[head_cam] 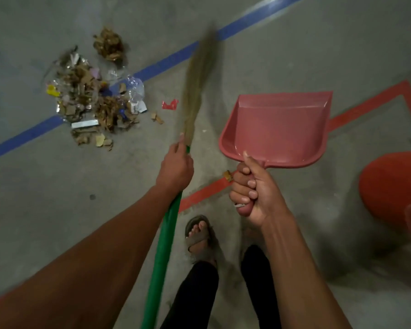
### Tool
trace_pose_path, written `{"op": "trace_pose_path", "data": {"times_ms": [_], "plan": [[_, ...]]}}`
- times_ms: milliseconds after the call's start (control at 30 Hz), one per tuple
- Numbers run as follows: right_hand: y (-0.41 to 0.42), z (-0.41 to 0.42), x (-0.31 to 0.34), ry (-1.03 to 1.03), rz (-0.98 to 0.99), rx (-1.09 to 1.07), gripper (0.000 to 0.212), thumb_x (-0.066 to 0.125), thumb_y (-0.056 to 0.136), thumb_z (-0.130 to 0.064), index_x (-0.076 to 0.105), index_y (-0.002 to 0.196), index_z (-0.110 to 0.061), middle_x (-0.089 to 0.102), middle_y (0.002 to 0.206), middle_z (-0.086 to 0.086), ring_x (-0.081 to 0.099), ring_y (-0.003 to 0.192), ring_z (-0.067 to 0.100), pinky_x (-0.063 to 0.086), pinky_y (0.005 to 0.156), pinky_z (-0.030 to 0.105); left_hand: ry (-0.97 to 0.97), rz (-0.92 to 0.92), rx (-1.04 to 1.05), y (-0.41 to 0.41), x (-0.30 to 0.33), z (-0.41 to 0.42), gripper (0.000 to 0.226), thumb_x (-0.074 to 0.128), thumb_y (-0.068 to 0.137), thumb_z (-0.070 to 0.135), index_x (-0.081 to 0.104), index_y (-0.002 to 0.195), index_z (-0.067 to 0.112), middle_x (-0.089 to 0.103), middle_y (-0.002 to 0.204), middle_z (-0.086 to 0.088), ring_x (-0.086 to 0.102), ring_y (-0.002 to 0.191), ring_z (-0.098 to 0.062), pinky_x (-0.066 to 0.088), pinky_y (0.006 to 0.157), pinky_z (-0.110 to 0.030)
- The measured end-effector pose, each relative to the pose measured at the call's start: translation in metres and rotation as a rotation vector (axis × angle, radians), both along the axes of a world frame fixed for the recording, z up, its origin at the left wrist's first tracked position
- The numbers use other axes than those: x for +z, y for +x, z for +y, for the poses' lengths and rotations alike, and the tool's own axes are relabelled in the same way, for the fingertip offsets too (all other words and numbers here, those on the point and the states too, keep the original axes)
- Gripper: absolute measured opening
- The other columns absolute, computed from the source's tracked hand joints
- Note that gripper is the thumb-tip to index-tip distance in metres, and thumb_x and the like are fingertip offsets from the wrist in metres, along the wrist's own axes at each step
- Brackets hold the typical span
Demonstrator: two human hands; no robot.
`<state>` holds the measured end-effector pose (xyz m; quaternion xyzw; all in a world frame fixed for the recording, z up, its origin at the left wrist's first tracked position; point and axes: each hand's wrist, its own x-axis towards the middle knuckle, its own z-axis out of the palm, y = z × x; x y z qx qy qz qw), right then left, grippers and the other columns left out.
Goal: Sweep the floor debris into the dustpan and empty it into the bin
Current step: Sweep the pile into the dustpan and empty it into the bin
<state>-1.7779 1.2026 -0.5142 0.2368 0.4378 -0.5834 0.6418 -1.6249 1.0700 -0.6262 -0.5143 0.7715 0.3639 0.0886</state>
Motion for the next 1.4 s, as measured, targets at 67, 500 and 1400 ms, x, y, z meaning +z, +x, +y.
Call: {"op": "trace_pose_path", "data": {"times_ms": [67, 500, 1400], "plan": [[0.007, -0.003, -0.001, 0.01, 0.011, 0.008, 0.038, 0.055, 0.103, -0.04, 0.043, 0.073, -0.021, 0.026, 0.045, -0.009, 0.023, 0.03, 0.003, 0.024, 0.03, 0.02, 0.046, 0.035, -0.155, 0.015, -0.003, 0.002, 0.066, 0.045, 0.105, 0.022, 0.018, 0.164, 0.017, 0.047, 0.147, -0.017, 0.053, 0.122, -0.039, 0.044, 0.099, -0.042], [0.004, 0.017, -0.06, 0.093, -0.02, -0.018, 0.039, 0.053, 0.104, -0.038, 0.042, 0.071, -0.022, 0.028, 0.042, -0.011, 0.025, 0.027, 0.006, 0.024, 0.029, 0.018, 0.264, -0.106, -0.565, 0.11, -0.083, 0.076, 0.062, 0.039, 0.109, 0.027, 0.013, 0.165, 0.023, 0.034, 0.162, -0.014, 0.051, 0.134, -0.038, 0.045, 0.108, -0.043], [0.023, -0.052, -0.068, -0.002, 0.036, 0.456, 0.04, 0.054, 0.104, -0.031, 0.038, 0.068, -0.023, 0.023, 0.043, -0.01, 0.019, 0.029, 0.003, 0.02, 0.029, 0.017, -0.067, -0.113, 0.214, 0.111, -0.091, 0.029, 0.065, 0.035, 0.108, 0.028, 0.004, 0.164, 0.017, 0.037, 0.147, -0.02, 0.057, 0.099, -0.045, 0.053, 0.084, -0.055]]}}
